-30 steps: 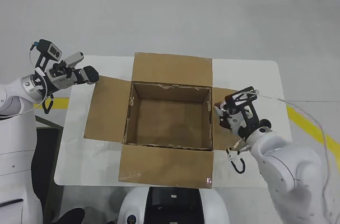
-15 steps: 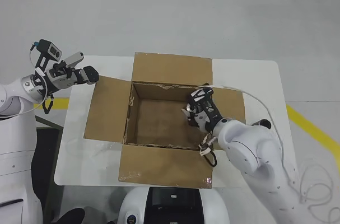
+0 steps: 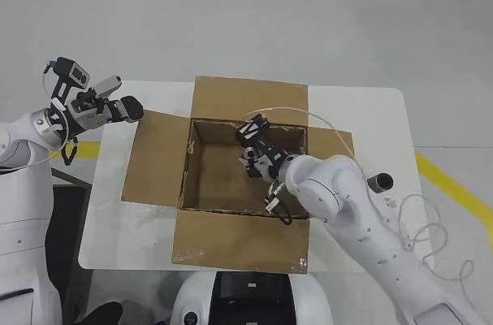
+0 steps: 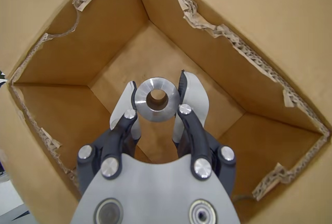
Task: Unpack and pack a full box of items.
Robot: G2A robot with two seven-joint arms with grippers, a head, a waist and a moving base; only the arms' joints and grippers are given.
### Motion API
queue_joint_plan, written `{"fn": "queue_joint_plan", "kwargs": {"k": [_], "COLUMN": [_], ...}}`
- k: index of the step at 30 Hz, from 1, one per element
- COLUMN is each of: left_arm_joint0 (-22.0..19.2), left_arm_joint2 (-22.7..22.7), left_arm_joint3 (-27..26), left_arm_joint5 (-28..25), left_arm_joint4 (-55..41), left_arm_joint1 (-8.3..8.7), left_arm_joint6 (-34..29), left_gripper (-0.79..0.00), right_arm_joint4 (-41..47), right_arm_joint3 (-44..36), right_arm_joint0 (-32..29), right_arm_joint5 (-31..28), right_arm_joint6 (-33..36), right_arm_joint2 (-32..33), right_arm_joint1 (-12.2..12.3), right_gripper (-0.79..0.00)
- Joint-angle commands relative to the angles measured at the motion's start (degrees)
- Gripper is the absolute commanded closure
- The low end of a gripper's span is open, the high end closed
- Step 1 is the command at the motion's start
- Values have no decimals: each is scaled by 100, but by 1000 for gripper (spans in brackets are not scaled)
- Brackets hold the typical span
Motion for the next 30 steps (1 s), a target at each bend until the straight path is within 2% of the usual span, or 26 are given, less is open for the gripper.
{"fn": "queue_joint_plan", "kwargs": {"k": [1, 11, 24, 25, 28, 30], "left_arm_joint0": [0, 0, 0, 0, 0, 0], "left_arm_joint2": [0, 0, 0, 0, 0, 0], "left_arm_joint3": [0, 0, 0, 0, 0, 0], "left_arm_joint5": [0, 0, 0, 0, 0, 0], "left_arm_joint4": [0, 0, 0, 0, 0, 0], "left_arm_joint1": [0, 0, 0, 0, 0, 0], "left_arm_joint6": [0, 0, 0, 0, 0, 0], "left_gripper": [-785, -785, -785, -785, -785, -785], "right_arm_joint4": [104, 560, 523, 519, 446, 398], "right_arm_joint3": [265, 1271, 2041, 2076, 2157, 2200], "right_arm_joint0": [125, 702, 978, 988, 1011, 1024], "right_arm_joint5": [-10, -320, -416, -413, -406, -411], "right_arm_joint6": [-67, -146, -375, -382, -389, -383], "right_arm_joint2": [-140, -811, -1362, -1381, -1450, -1490], "right_arm_joint1": [-55, -345, -637, -654, -700, -728], "right_gripper": [0, 0, 0, -9, -169, -246]}}
